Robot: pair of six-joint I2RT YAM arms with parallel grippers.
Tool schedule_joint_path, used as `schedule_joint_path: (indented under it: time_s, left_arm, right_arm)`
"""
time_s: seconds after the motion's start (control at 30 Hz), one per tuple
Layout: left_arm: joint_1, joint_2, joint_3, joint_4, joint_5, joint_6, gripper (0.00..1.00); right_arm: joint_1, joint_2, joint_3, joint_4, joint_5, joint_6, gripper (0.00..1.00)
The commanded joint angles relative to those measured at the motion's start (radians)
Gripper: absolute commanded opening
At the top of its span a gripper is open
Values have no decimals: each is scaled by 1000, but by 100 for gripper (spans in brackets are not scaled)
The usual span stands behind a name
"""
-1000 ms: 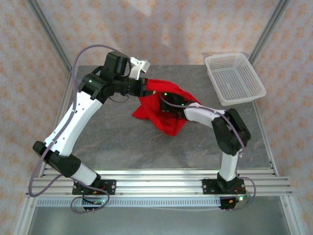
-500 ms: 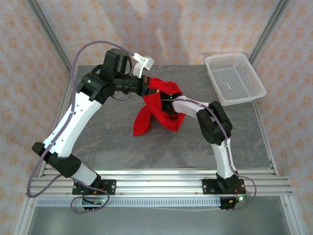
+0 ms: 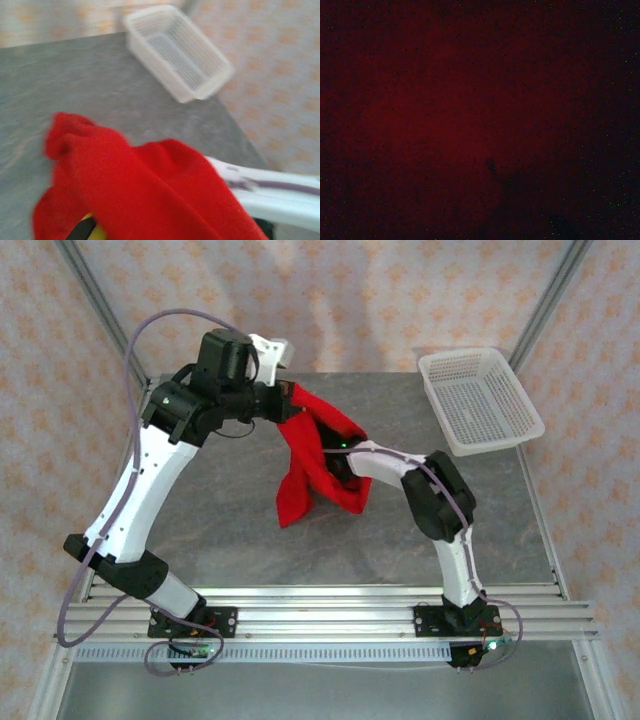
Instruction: Fold the inside-out t-shirt
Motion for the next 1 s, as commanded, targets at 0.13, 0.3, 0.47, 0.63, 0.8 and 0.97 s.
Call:
schedule_joint_path:
  time_s: [0.13,0.3,0.47,0.63,0.8,0.97]
  left_arm:
    - [163,37,-136,-41,-237,-69,0]
    - [182,104,-319,-14,-200,-86,0]
    - [183,171,-489,23,-177,-128,0]
    - [183,194,-587,43,-182,-120,0]
    - [208,110,-682,49,-253,-129,50]
    - [269,-50,-678,38,-244,-117,90]
  right_arm:
    - [11,-453,-299,192,-373,62,0]
    - [10,-662,-301,301,-333,90,0]
    - [-9,-738,-242,443,-319,145,0]
    - [-21,-761,-211,575,-282,195,0]
    - [-55,-797,-203,642,-139,224,0]
    - [-79,-791,-204,614,-165,232,0]
